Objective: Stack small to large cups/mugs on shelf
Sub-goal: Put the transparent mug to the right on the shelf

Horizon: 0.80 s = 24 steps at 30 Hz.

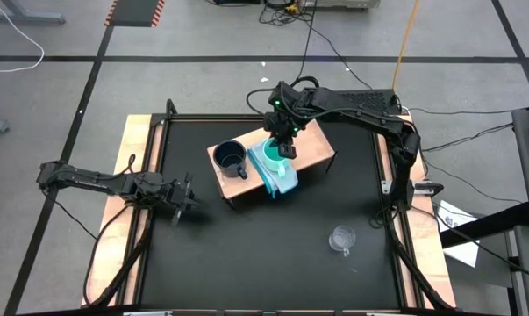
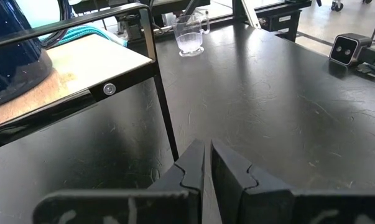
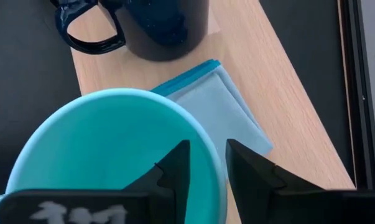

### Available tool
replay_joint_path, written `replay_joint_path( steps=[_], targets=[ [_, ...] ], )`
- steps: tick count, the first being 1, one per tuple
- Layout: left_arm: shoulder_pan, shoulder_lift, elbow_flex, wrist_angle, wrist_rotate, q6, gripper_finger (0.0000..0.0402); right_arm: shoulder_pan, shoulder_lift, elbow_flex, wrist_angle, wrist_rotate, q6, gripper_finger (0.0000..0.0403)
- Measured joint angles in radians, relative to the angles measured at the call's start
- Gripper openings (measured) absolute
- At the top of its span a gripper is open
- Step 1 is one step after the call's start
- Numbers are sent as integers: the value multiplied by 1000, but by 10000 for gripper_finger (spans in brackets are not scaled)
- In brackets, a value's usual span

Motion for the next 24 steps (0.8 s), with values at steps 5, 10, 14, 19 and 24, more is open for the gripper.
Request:
replay_joint_path(
  steps=[5, 10, 14, 19, 24],
  targets=[
    [0, 0, 0, 0, 0, 0, 31, 0, -28, 0, 7, 0, -4, 96],
    [0, 0, 0, 0, 0, 0, 31, 0, -61, 1, 19, -3, -3, 96],
    [0, 0, 0, 0, 0, 0, 31, 0, -75, 1, 15, -3, 4, 96],
    [0, 0, 0, 0, 0, 0, 31, 7, -89, 1, 13, -4, 8, 96],
    [0, 0, 0, 0, 0, 0, 31, 8, -117, 1, 11, -5, 8, 96]
  ],
)
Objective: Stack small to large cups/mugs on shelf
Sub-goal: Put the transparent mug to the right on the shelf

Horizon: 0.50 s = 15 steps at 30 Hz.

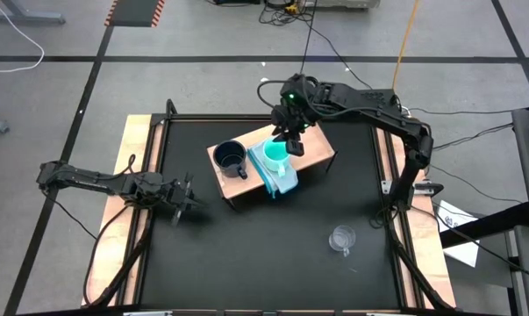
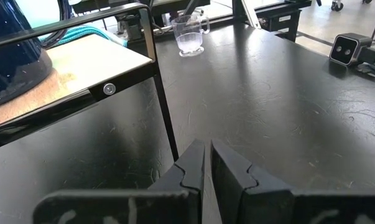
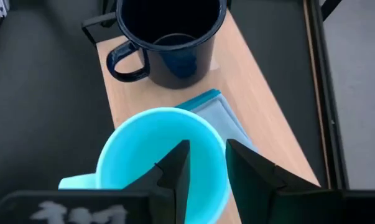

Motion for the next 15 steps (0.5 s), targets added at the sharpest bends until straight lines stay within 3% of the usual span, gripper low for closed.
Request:
replay_joint_path(
  steps=[15],
  targets=[
    [0, 0, 0, -2, 0, -5, 31, 7, -87, 0, -71, 1, 11, 96]
  ],
)
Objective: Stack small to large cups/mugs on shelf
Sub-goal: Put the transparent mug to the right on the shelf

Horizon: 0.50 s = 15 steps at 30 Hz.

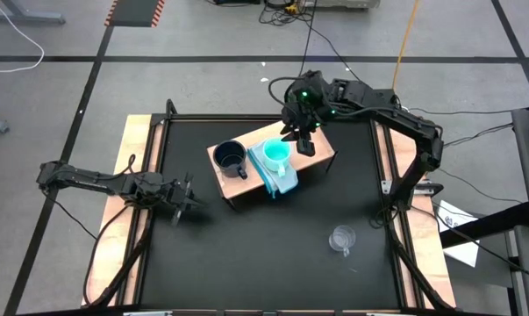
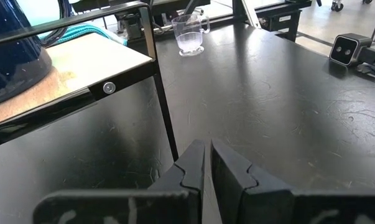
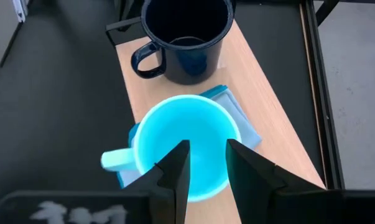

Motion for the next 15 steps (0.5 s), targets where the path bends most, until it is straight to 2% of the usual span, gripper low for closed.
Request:
replay_joint_path(
  steps=[7, 13, 15],
  targets=[
    [0, 0, 0, -2, 0, -1, 31, 0, -39, 0, -19, 0, -2, 78],
    [0, 0, 0, -2, 0, -3, 31, 0, -62, 0, -35, 1, -36, 13],
    [0, 0, 0, -2, 0, -3, 31, 0, -63, 0, -35, 3, -38, 5]
  ],
)
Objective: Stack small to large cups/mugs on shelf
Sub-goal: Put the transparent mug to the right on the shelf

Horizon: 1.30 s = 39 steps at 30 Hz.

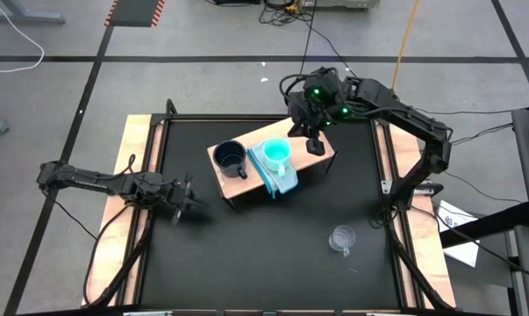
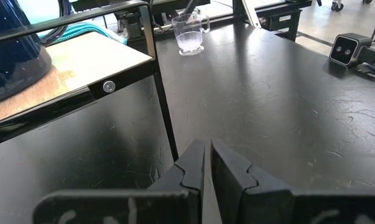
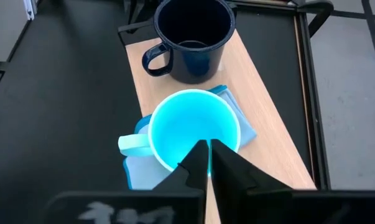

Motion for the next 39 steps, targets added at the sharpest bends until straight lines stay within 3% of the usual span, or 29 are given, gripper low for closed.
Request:
replay_joint_path(
  steps=[15, 23, 27, 39],
  targets=[
    [0, 0, 0, 0, 0, 0, 31, 0, -10, 0, -66, -1, 20, 0],
    [0, 0, 0, 1, 0, 0, 31, 6, -97, -16, -127, -136, 26, 0],
    [0, 0, 0, 1, 1, 0, 31, 13, -192, -111, -58, -156, 38, 0],
    [0, 0, 0, 1, 2, 0, 31, 13, -532, -562, 222, -157, 149, 0]
  ],
)
